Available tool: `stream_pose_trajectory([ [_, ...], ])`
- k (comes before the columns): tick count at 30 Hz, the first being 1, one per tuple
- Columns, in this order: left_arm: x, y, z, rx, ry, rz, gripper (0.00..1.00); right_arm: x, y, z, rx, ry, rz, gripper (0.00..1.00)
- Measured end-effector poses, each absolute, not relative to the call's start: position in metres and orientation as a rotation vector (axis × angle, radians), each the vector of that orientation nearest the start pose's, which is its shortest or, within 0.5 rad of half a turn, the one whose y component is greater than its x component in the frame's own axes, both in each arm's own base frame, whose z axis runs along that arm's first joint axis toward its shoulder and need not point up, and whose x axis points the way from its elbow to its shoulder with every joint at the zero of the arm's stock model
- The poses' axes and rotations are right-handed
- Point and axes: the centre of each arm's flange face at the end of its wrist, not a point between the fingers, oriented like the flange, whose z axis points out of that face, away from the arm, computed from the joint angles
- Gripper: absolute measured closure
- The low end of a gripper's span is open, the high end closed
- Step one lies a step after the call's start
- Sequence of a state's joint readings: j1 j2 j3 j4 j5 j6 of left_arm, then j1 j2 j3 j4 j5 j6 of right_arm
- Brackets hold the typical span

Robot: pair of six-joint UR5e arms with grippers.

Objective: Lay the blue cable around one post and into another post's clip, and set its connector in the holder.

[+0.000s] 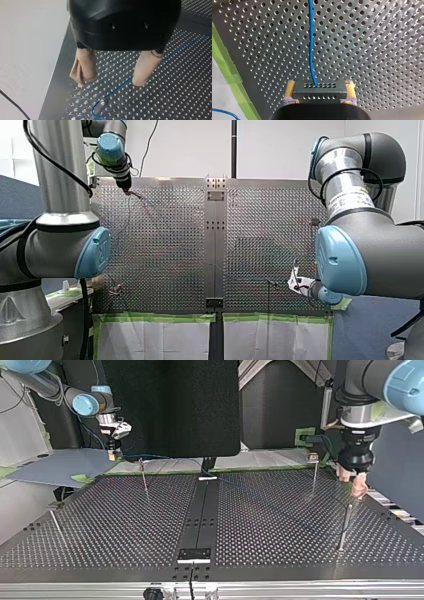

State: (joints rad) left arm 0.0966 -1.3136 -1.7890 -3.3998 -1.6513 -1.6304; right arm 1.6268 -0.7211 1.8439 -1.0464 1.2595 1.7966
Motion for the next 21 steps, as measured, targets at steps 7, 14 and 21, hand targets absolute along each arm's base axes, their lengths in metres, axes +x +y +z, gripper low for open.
stream_pose_trajectory([
  [7,0.3686,-0.0914,0.4683,-0.196,1.779,0.099,0.00,0.1958,-0.5660,-0.0171,1.445,-1.282,1.595,1.00],
  [14,0.3691,-0.0911,0.4689,-0.201,1.772,0.101,0.00,0.1958,-0.5659,-0.0173,1.446,-1.282,1.595,1.00],
  [21,0.3718,-0.0901,0.4698,-0.203,1.754,0.102,0.00,0.1958,-0.5663,-0.0168,1.443,-1.281,1.597,1.00],
])
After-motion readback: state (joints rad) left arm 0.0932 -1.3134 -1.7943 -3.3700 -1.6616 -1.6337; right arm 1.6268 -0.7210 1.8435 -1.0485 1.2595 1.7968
